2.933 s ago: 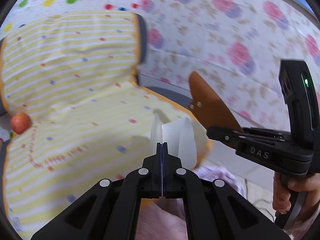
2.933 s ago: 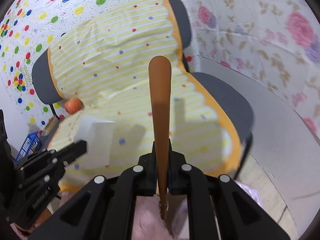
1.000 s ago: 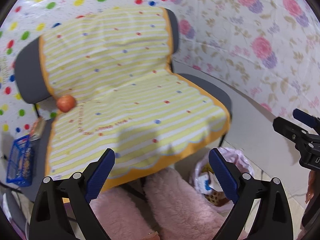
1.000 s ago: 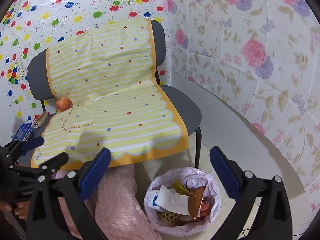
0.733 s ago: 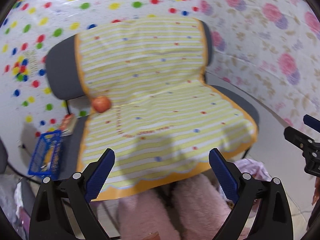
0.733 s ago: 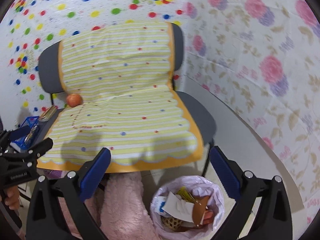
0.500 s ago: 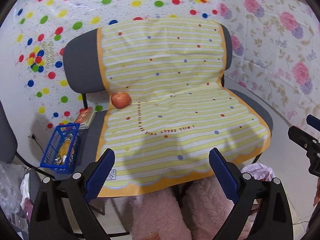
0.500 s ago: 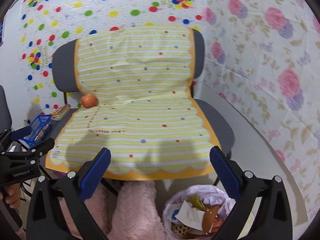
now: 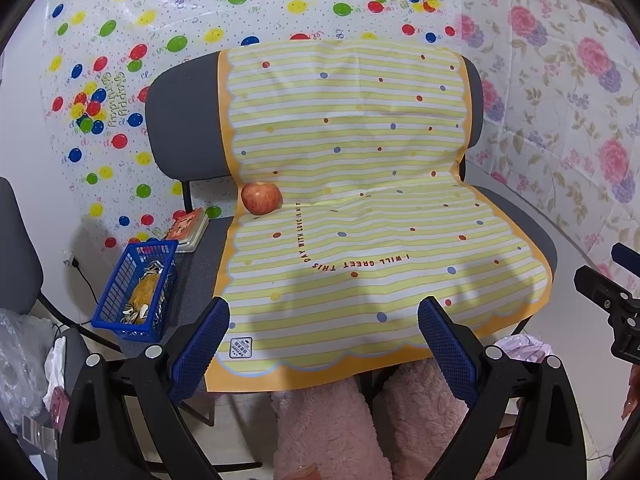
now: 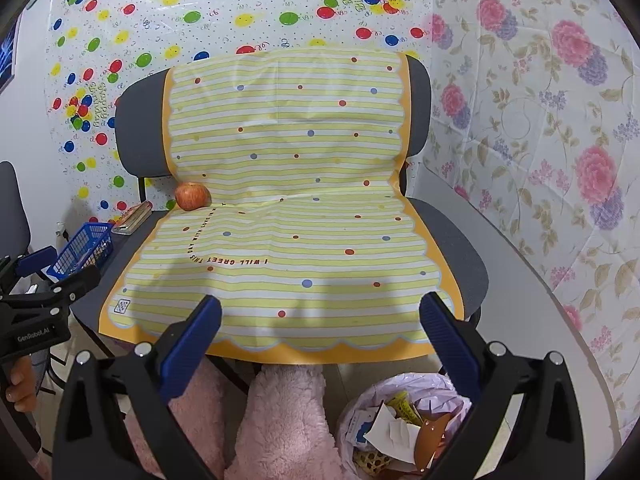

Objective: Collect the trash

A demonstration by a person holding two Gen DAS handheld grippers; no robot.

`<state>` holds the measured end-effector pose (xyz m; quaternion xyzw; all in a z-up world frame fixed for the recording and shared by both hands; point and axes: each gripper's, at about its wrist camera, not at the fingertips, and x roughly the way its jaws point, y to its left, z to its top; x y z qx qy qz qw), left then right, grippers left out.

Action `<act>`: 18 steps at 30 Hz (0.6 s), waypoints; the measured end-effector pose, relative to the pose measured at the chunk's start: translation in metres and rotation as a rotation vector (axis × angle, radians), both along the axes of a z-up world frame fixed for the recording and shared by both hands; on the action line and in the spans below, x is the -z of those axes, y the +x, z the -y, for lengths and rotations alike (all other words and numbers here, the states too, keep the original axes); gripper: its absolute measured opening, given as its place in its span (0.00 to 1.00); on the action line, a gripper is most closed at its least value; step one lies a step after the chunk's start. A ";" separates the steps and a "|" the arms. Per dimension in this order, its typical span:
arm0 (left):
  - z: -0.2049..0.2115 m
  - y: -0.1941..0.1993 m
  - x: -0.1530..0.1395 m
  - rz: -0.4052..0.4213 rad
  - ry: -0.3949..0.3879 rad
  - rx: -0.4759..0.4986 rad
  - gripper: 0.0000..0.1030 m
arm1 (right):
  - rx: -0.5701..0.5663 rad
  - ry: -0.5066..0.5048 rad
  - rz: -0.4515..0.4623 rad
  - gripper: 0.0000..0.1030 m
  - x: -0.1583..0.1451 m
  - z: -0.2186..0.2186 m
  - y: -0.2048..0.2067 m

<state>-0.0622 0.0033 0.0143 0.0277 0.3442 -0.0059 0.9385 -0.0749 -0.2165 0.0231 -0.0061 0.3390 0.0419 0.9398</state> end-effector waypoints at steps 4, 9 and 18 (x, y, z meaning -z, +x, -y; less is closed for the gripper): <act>0.000 0.000 0.000 0.002 0.000 -0.001 0.92 | -0.001 0.004 -0.006 0.94 0.002 0.000 0.002; 0.000 0.001 0.001 -0.004 0.001 0.000 0.92 | -0.002 0.005 -0.008 0.94 0.003 -0.002 0.002; 0.000 0.001 0.002 -0.005 0.000 0.000 0.92 | 0.001 0.010 -0.009 0.94 0.004 -0.003 0.002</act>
